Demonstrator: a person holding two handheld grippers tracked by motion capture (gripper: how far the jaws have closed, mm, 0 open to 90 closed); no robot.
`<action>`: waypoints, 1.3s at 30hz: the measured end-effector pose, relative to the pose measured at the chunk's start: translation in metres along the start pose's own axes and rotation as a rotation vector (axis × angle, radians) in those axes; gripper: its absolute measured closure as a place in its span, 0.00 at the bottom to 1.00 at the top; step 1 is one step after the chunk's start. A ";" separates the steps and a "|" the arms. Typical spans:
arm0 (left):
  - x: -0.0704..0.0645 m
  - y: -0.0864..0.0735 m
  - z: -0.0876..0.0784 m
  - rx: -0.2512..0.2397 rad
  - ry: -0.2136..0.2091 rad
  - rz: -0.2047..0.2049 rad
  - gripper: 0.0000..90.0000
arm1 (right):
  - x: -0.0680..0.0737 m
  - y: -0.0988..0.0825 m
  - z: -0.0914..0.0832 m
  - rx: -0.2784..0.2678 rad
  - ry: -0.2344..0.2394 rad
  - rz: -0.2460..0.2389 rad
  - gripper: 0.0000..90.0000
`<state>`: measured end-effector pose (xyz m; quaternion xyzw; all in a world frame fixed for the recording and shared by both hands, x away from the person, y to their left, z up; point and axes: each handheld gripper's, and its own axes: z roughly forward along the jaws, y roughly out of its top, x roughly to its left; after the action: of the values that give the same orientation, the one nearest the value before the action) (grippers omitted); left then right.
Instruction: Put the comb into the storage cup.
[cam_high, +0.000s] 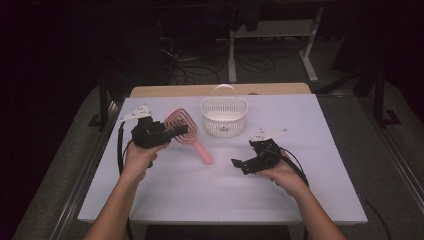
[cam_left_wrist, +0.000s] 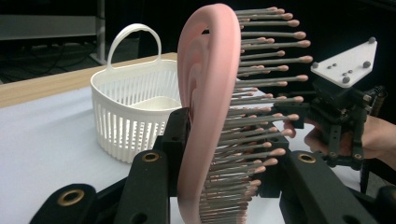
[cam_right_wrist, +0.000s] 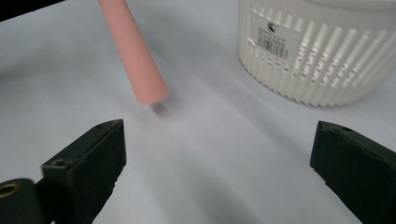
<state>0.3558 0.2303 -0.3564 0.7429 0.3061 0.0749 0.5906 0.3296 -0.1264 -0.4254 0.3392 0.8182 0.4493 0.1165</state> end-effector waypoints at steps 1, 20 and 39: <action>0.000 0.000 0.000 -0.002 0.001 -0.003 0.72 | -0.001 -0.003 -0.003 0.004 -0.003 0.000 0.01; 0.003 0.012 -0.003 -0.010 -0.003 0.013 0.72 | -0.016 -0.046 -0.036 0.009 -0.052 0.045 0.00; 0.010 0.037 -0.004 -0.035 -0.027 0.032 0.72 | -0.018 -0.070 -0.053 0.016 -0.062 0.056 0.00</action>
<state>0.3755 0.2346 -0.3235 0.7382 0.2847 0.0797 0.6064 0.2851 -0.1983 -0.4544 0.3765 0.8081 0.4350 0.1267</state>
